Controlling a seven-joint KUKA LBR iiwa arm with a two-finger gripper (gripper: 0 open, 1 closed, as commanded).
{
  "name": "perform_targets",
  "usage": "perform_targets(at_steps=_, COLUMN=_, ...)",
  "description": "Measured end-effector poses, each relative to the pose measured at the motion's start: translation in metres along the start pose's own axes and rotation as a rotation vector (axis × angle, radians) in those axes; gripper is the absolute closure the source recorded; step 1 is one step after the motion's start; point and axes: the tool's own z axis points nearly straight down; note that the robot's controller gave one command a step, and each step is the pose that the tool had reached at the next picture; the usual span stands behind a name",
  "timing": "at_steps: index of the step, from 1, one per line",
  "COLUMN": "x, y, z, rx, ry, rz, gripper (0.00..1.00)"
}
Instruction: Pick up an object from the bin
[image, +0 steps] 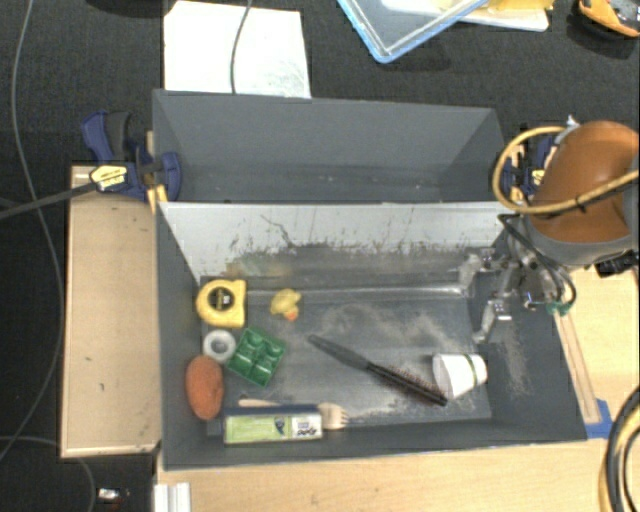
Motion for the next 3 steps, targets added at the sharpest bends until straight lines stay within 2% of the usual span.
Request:
perform_targets(at_steps=1, x=-0.002, y=0.000, z=-0.005, rx=0.002, ry=-0.008, rz=-0.003, gripper=0.00)
perform_targets(at_steps=2, x=0.049, y=-0.006, z=0.058, rx=0.002, ry=-0.013, rz=0.020, gripper=0.00)
perform_targets(at_steps=3, x=0.091, y=-0.007, z=0.061, rx=0.003, ry=-0.015, rz=-0.078, gripper=0.00)
